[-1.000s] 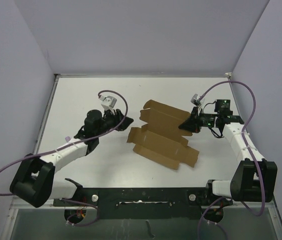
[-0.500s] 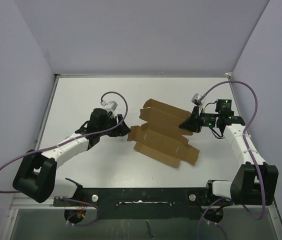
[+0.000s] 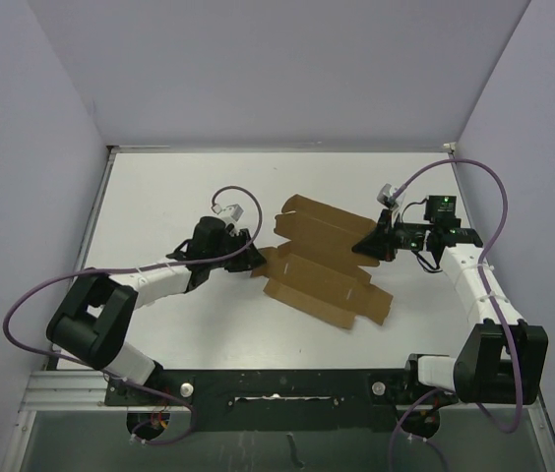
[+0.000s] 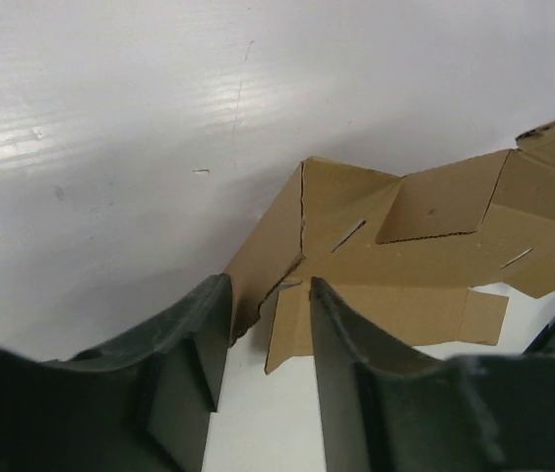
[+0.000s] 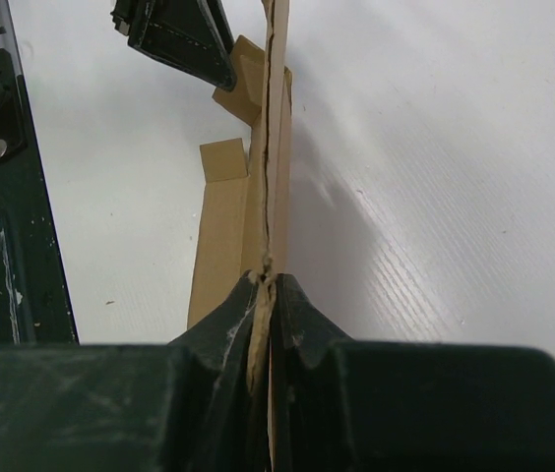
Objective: Fold the paper box
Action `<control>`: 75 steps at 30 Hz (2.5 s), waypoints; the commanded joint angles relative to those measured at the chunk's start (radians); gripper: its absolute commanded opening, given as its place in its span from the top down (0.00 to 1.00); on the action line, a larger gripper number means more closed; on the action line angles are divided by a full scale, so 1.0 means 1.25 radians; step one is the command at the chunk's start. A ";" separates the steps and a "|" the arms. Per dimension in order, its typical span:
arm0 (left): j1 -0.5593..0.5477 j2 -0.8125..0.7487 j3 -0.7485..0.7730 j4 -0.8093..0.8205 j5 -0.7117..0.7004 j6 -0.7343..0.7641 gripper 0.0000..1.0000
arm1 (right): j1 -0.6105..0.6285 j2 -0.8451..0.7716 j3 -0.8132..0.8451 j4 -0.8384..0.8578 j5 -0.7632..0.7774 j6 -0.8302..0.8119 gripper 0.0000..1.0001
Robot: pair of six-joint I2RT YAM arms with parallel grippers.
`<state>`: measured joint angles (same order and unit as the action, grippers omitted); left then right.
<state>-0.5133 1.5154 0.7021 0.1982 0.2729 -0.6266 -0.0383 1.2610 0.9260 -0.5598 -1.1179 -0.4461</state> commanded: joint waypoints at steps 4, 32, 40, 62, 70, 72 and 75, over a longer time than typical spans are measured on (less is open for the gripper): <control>-0.020 0.032 0.035 0.083 -0.003 0.006 0.88 | -0.003 -0.034 0.047 -0.013 -0.018 -0.032 1.00; -0.105 0.355 -0.080 1.048 -0.055 0.412 1.00 | -0.105 0.059 0.118 -0.223 -0.058 -0.302 1.00; -0.131 0.349 -0.100 1.040 -0.091 0.453 1.00 | -0.108 0.092 0.112 -0.204 0.049 -0.283 1.00; -0.179 0.330 -0.053 0.866 -0.104 0.498 1.00 | -0.114 0.091 0.105 -0.164 0.072 -0.229 1.00; -0.189 0.332 -0.050 0.859 -0.107 0.461 1.00 | -0.115 0.102 0.106 -0.175 0.117 -0.248 1.00; -0.196 0.337 -0.049 0.857 -0.108 0.457 1.00 | -0.114 0.106 0.108 -0.178 0.117 -0.248 1.00; -0.210 0.344 -0.041 0.850 -0.115 0.458 1.00 | -0.112 0.104 0.108 -0.184 0.095 -0.253 1.00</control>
<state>-0.7483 1.9465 0.6136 1.2587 0.1322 -0.0452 -0.1715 1.3872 1.0546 -0.7799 -1.0103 -0.7334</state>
